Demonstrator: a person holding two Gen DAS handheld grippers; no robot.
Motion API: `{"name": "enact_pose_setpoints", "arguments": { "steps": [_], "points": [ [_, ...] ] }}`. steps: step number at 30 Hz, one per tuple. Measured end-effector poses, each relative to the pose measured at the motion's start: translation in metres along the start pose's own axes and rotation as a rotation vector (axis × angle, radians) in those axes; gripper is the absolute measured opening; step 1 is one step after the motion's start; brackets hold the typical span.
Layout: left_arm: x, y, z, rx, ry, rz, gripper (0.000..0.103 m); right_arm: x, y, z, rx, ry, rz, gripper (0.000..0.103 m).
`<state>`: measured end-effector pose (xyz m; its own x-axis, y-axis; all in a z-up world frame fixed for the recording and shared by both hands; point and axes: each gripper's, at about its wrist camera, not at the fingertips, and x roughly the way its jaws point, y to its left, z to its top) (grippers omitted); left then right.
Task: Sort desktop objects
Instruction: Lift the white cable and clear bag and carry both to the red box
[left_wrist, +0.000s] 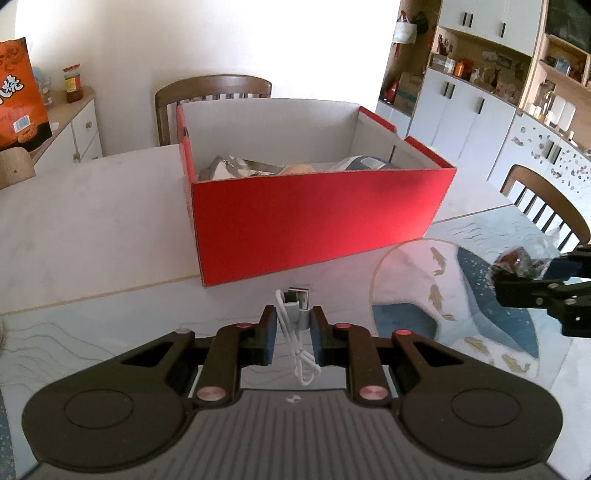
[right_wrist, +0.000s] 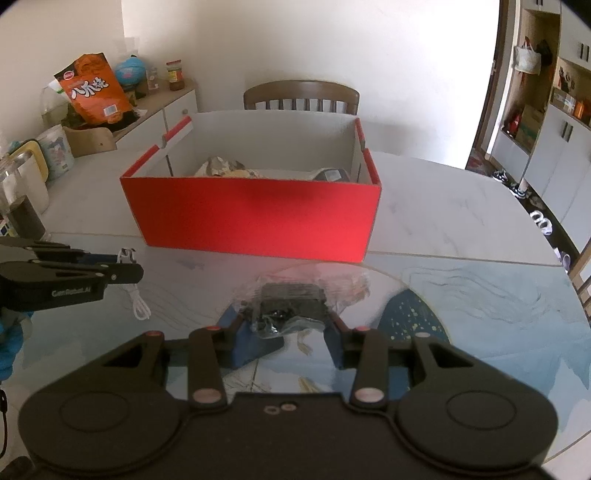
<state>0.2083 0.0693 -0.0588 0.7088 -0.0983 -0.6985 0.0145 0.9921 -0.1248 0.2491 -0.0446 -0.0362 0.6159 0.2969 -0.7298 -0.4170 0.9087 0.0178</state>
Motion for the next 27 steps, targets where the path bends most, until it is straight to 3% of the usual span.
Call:
{"name": "enact_pose_setpoints", "arguments": {
  "steps": [13,27],
  "points": [
    [-0.033,-0.013,0.024,0.019,-0.051,-0.046,0.018,-0.015,0.011,0.017,-0.035,-0.04,-0.009,0.041],
    [-0.049,-0.026,0.075,0.052,-0.12,-0.057,0.018,-0.032,0.002,0.057,-0.06,-0.088,-0.009,0.041]
  ]
}}
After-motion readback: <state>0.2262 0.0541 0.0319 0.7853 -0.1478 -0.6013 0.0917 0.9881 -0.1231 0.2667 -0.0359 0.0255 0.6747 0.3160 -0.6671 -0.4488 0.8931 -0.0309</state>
